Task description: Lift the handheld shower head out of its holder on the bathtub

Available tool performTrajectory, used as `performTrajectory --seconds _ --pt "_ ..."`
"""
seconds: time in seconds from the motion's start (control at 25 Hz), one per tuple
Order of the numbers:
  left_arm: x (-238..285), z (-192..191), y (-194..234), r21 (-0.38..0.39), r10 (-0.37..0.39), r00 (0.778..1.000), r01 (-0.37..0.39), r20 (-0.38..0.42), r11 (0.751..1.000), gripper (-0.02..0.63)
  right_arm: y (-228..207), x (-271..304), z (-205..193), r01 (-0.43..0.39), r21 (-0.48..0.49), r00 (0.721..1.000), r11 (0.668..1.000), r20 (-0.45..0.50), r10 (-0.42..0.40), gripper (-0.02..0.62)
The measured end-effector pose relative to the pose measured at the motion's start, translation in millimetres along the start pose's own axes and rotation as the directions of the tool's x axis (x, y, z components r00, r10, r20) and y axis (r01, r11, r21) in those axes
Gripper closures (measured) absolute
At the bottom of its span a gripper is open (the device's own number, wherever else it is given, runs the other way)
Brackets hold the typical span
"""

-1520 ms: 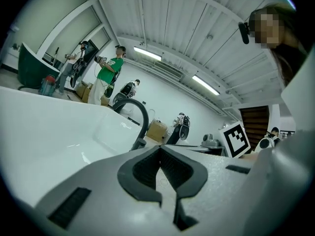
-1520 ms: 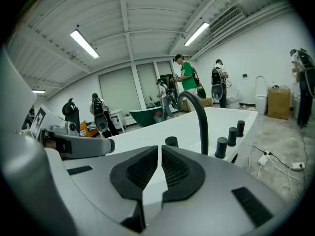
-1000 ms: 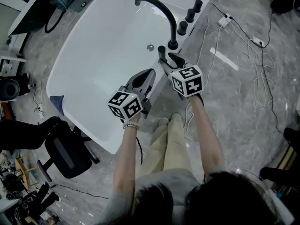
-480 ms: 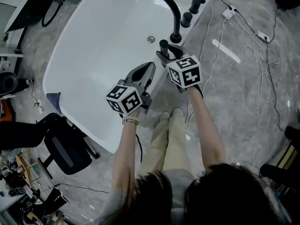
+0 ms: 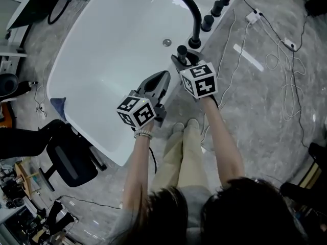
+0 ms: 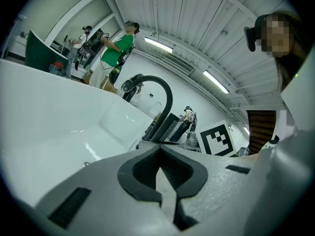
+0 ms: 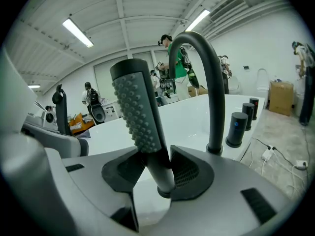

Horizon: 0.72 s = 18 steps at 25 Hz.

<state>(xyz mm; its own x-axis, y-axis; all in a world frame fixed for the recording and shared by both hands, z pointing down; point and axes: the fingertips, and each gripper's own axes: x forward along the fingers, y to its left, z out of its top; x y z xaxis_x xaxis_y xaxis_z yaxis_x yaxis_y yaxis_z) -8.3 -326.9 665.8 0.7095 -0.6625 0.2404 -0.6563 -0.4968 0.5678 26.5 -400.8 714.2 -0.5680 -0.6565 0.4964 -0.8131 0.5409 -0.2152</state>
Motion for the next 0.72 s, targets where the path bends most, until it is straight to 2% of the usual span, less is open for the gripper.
performTrajectory --seconds 0.2,0.4,0.72 --pt "-4 0 -9 -0.011 0.004 1.000 -0.004 0.012 1.000 0.601 0 -9 -2 0.041 -0.046 0.999 0.998 -0.020 -0.042 0.456" --pt "-7 6 -22 -0.007 0.004 1.000 -0.004 0.029 1.000 0.601 2 -29 11 0.031 -0.039 1.000 0.999 0.000 -0.031 0.460" --pt "-16 24 -40 -0.006 0.006 0.997 -0.006 0.074 1.000 0.601 15 -50 33 0.023 -0.091 1.000 0.996 0.016 -0.022 0.461"
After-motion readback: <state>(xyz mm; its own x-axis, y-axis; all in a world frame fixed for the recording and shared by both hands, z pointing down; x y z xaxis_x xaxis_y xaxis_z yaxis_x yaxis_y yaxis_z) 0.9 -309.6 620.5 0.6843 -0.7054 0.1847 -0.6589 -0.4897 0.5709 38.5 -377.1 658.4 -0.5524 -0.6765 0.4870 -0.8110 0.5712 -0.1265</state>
